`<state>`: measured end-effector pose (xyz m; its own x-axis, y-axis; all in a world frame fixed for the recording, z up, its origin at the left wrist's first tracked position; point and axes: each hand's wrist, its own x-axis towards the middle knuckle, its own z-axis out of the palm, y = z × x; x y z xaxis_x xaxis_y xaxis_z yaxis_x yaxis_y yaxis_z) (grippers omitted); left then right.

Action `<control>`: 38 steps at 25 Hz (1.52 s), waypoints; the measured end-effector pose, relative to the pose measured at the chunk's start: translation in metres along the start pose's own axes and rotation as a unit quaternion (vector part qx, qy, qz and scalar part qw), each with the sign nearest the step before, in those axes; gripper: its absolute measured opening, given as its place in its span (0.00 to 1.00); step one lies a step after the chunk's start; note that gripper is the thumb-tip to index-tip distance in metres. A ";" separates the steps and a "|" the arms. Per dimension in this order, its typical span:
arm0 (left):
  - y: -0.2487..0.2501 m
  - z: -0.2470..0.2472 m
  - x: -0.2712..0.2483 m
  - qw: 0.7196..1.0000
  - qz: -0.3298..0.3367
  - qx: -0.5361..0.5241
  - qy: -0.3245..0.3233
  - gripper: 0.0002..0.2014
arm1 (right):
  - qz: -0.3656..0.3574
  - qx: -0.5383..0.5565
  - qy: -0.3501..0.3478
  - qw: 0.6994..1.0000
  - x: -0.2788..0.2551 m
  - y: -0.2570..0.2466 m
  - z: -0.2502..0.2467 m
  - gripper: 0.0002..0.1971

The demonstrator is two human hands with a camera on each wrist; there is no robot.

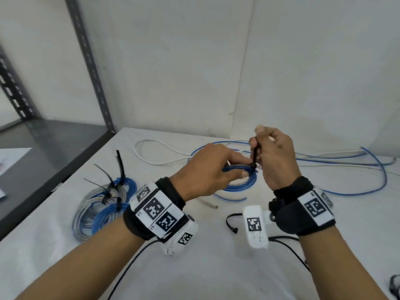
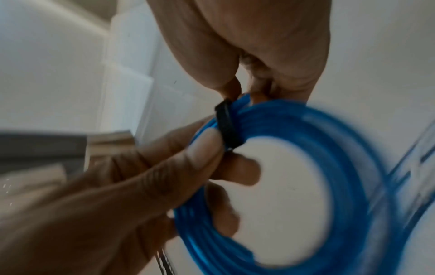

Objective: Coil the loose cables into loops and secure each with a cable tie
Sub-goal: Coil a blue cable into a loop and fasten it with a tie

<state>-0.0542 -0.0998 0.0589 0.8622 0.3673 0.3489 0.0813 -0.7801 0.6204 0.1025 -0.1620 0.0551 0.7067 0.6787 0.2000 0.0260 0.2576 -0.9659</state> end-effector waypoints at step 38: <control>-0.042 -0.043 -0.082 0.876 -0.303 0.313 -0.205 0.23 | 0.018 -0.589 -0.276 0.759 0.026 0.049 0.105 0.12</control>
<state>-0.1497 -0.0751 0.0350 0.6628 0.6972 -0.2732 0.7340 -0.6771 0.0528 0.0485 -0.0594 0.0298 0.3264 0.9393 -0.1062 0.8576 -0.3415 -0.3846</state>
